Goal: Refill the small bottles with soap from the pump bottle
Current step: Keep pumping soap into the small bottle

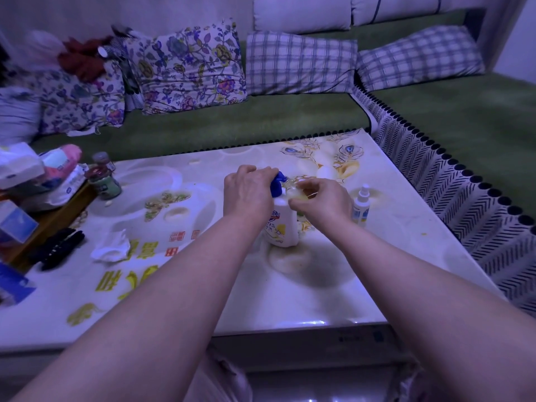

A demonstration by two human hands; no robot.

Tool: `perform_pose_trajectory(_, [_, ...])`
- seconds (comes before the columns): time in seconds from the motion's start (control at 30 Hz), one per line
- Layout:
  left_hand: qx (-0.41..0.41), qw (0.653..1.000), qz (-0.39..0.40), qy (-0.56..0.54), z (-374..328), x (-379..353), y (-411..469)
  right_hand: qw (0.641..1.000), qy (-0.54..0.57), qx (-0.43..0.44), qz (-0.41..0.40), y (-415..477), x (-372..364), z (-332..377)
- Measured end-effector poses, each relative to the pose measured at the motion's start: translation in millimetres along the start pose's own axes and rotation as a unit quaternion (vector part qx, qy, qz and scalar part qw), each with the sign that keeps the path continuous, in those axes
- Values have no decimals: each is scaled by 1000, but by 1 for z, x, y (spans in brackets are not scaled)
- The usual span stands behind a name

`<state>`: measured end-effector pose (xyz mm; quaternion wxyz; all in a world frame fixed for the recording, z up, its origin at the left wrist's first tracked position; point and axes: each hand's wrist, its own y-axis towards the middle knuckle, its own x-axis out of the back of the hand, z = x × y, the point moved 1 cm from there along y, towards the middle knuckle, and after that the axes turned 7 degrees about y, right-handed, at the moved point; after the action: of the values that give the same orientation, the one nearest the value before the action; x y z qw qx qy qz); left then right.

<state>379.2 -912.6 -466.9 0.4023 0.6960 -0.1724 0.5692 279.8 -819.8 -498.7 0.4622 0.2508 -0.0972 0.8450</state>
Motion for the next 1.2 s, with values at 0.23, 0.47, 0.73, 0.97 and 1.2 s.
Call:
perform_pose_trajectory(0.23, [-1, 1000, 5, -5, -2, 1, -1, 1000, 1, -4, 6, 0, 1, -1])
perform_pose_trajectory(0.47, [39, 996, -8, -85, -3, -2, -7, 1000, 17, -6, 6, 0, -1, -3])
perform_pose_trajectory(0.73, [31, 995, 0, -94, -1, 2, -7, 998, 67, -11, 6, -2, -3, -4])
perform_pose_trajectory(0.97, [30, 995, -13, -98, -6, 7, -14, 994, 113, -4, -1, -6, -2, -9])
perform_pose_trajectory(1.2, [27, 995, -13, -90, -9, 6, -16, 980, 196, 18, -10, -11, 9, -11])
